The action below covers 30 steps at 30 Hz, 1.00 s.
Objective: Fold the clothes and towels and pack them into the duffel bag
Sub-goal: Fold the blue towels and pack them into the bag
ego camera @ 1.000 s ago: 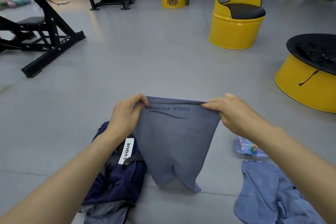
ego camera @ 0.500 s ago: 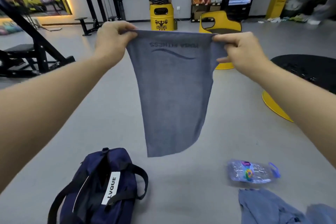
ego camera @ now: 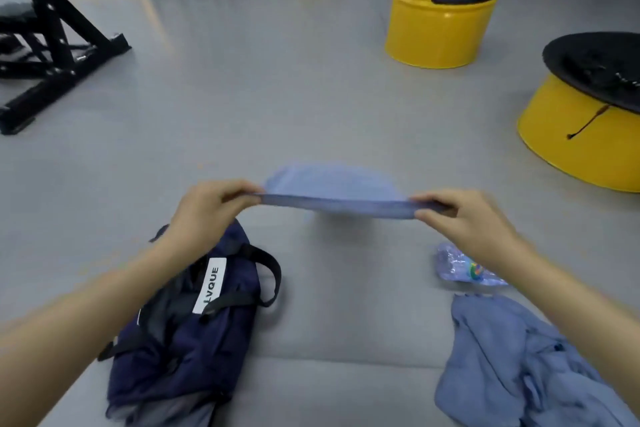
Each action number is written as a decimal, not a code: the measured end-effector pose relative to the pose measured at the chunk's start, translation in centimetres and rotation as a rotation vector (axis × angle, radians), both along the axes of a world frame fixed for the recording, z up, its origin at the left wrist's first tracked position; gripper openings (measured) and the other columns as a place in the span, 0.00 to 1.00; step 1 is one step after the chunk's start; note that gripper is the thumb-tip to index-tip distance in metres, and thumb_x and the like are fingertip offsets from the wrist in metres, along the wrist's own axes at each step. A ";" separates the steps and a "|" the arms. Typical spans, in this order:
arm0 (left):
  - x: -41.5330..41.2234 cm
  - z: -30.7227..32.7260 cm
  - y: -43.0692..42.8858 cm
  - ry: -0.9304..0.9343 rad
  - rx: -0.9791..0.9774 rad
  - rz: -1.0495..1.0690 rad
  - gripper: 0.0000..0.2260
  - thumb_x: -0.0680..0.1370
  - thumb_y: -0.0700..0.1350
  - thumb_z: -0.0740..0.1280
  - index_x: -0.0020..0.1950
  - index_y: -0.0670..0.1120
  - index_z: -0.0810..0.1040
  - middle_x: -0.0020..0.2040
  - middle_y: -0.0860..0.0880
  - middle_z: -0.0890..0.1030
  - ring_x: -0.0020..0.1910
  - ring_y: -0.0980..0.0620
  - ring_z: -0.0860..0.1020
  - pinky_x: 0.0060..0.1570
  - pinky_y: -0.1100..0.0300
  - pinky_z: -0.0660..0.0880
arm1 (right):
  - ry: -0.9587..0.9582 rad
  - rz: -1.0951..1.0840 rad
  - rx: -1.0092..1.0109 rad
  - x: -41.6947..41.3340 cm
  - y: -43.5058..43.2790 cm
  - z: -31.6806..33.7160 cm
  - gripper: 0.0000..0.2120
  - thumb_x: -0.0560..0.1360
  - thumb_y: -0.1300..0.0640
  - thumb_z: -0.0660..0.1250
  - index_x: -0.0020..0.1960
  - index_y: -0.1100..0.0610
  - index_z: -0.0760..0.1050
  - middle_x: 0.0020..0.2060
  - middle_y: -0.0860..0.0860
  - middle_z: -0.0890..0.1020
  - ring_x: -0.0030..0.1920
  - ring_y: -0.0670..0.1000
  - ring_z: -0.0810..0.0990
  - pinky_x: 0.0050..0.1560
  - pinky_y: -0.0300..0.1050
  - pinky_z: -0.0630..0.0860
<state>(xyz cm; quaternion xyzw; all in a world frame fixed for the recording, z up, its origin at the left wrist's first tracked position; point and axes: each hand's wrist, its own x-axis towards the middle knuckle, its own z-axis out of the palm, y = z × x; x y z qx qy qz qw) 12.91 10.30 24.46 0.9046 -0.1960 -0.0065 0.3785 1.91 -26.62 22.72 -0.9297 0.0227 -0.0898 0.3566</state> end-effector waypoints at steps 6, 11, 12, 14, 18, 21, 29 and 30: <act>-5.2 -18.0 2.3 0.228 0.216 -0.109 0.07 0.78 0.44 0.72 0.51 0.56 0.87 0.46 0.68 0.84 0.48 0.68 0.81 0.54 0.65 0.76 | 0.287 -0.023 0.011 -5.4 1.6 -18.6 0.05 0.74 0.57 0.74 0.46 0.47 0.85 0.39 0.38 0.85 0.41 0.41 0.82 0.47 0.49 0.79; -8.7 -28.1 2.9 0.394 0.475 -0.240 0.08 0.78 0.55 0.71 0.56 0.59 0.85 0.52 0.65 0.84 0.54 0.62 0.81 0.51 0.71 0.73 | 0.543 0.018 0.022 -10.5 2.7 -29.1 0.05 0.75 0.55 0.73 0.46 0.45 0.84 0.41 0.36 0.85 0.44 0.38 0.82 0.50 0.45 0.79; -9.3 -29.8 3.1 0.393 0.550 -0.289 0.10 0.78 0.57 0.69 0.58 0.62 0.84 0.53 0.64 0.84 0.53 0.59 0.82 0.49 0.69 0.73 | 0.572 0.041 0.026 -11.6 2.9 -30.7 0.04 0.75 0.54 0.72 0.47 0.45 0.83 0.41 0.36 0.84 0.44 0.38 0.82 0.50 0.44 0.79; -10.7 -32.4 3.7 0.379 0.659 -0.377 0.12 0.77 0.59 0.67 0.59 0.66 0.81 0.54 0.64 0.83 0.50 0.54 0.82 0.45 0.63 0.75 | 0.581 0.092 0.010 -13.8 3.3 -33.1 0.06 0.73 0.49 0.70 0.50 0.41 0.80 0.40 0.34 0.82 0.43 0.37 0.81 0.47 0.40 0.78; -12.8 -34.1 4.4 0.455 0.738 -0.574 0.16 0.77 0.63 0.60 0.62 0.64 0.77 0.61 0.61 0.81 0.57 0.52 0.81 0.52 0.57 0.76 | 0.596 0.232 -0.026 -16.5 3.9 -36.1 0.10 0.73 0.41 0.64 0.52 0.41 0.77 0.44 0.38 0.83 0.43 0.39 0.81 0.45 0.42 0.80; -12.5 -33.3 3.5 0.488 0.746 -0.632 0.23 0.76 0.72 0.57 0.65 0.64 0.75 0.63 0.60 0.80 0.60 0.56 0.78 0.56 0.58 0.73 | 0.667 0.354 -0.067 -16.3 4.2 -35.9 0.22 0.75 0.28 0.58 0.53 0.42 0.80 0.48 0.37 0.83 0.49 0.39 0.80 0.51 0.42 0.77; 1.3 -29.3 -8.8 0.269 0.548 -0.456 0.29 0.82 0.64 0.57 0.81 0.64 0.51 0.70 0.51 0.77 0.62 0.49 0.78 0.62 0.52 0.73 | 0.587 0.167 0.024 -2.0 0.8 -29.5 0.15 0.77 0.33 0.55 0.63 0.19 0.62 0.60 0.38 0.82 0.50 0.35 0.80 0.60 0.36 0.74; 3.7 -29.0 -10.5 0.231 0.528 -0.430 0.29 0.82 0.63 0.57 0.81 0.63 0.52 0.71 0.51 0.76 0.64 0.48 0.77 0.62 0.53 0.72 | 0.547 0.144 0.050 0.9 -0.1 -28.9 0.17 0.79 0.37 0.58 0.66 0.21 0.63 0.62 0.38 0.80 0.56 0.40 0.80 0.64 0.43 0.74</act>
